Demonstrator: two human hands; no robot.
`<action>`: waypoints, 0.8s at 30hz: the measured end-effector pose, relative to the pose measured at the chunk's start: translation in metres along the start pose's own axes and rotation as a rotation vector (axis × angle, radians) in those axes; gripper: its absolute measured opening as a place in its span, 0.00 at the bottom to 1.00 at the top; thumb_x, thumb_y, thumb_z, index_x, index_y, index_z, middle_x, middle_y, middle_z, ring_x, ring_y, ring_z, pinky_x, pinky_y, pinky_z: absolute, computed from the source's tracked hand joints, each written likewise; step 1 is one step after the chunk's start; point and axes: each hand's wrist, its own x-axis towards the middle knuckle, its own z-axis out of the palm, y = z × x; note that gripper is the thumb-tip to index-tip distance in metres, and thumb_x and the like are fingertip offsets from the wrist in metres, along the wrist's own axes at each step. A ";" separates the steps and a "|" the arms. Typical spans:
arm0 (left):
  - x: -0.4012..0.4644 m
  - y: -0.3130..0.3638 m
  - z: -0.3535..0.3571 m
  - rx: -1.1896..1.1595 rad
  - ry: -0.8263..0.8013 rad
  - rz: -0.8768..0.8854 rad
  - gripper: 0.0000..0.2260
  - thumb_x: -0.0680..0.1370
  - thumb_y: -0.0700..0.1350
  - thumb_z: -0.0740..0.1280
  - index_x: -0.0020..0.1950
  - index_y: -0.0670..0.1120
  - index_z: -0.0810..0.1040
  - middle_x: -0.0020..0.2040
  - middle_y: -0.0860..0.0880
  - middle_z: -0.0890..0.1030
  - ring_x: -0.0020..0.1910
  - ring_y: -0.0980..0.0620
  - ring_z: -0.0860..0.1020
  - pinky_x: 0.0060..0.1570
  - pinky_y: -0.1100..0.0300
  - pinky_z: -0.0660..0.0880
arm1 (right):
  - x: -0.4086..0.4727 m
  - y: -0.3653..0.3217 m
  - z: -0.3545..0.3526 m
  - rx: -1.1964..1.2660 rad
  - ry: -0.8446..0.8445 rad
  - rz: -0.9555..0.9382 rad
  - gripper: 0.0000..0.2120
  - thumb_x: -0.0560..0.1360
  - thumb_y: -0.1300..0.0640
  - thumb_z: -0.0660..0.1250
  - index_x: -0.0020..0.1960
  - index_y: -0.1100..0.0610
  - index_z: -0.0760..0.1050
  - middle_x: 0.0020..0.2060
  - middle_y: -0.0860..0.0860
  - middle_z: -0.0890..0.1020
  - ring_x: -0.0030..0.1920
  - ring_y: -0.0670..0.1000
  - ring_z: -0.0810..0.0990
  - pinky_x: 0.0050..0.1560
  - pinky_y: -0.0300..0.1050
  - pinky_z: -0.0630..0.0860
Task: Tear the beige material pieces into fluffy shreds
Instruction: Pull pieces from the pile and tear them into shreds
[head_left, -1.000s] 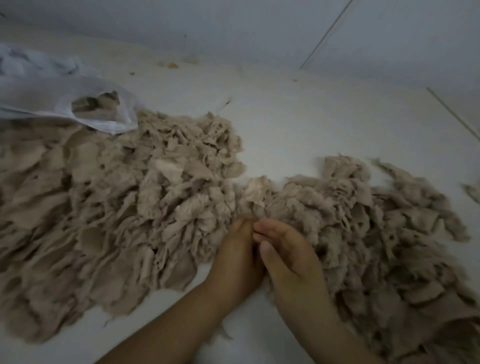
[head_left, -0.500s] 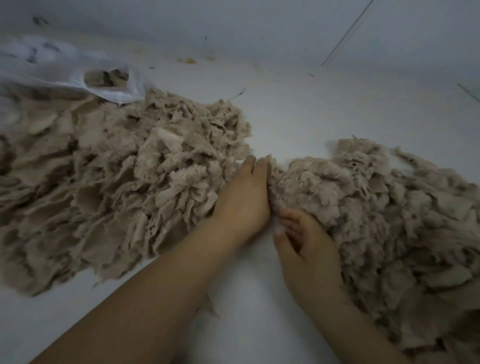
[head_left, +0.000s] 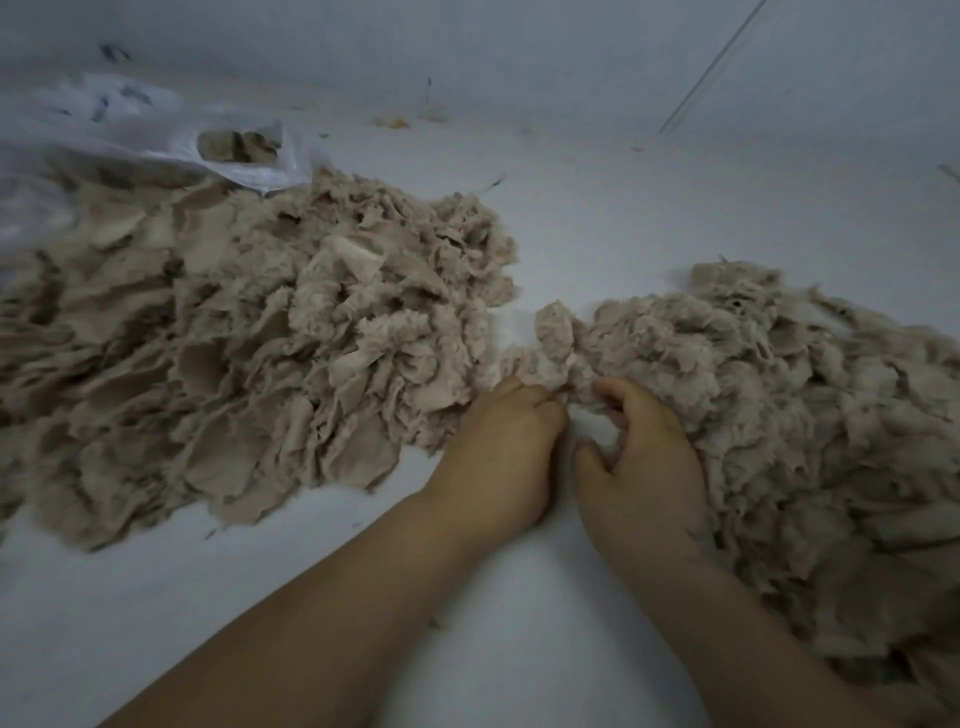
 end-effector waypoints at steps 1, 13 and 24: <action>-0.003 0.000 0.000 -0.068 0.022 -0.002 0.05 0.73 0.35 0.64 0.44 0.39 0.79 0.42 0.42 0.78 0.44 0.43 0.73 0.45 0.48 0.70 | 0.001 0.001 -0.001 -0.013 0.012 -0.005 0.24 0.72 0.61 0.69 0.67 0.51 0.74 0.62 0.49 0.77 0.60 0.48 0.76 0.55 0.31 0.65; -0.002 -0.005 0.002 -0.144 0.091 -0.010 0.07 0.76 0.39 0.63 0.46 0.41 0.81 0.43 0.45 0.76 0.41 0.44 0.75 0.36 0.52 0.73 | 0.002 0.004 0.004 -0.125 -0.091 -0.120 0.28 0.71 0.59 0.69 0.71 0.49 0.73 0.62 0.50 0.76 0.60 0.50 0.75 0.59 0.39 0.69; -0.002 -0.004 -0.002 -1.114 0.260 -0.433 0.07 0.79 0.30 0.60 0.40 0.33 0.68 0.34 0.36 0.74 0.29 0.46 0.74 0.28 0.60 0.73 | 0.016 0.016 0.004 -0.061 -0.013 -0.142 0.06 0.71 0.60 0.73 0.43 0.49 0.83 0.37 0.44 0.82 0.37 0.43 0.78 0.35 0.28 0.69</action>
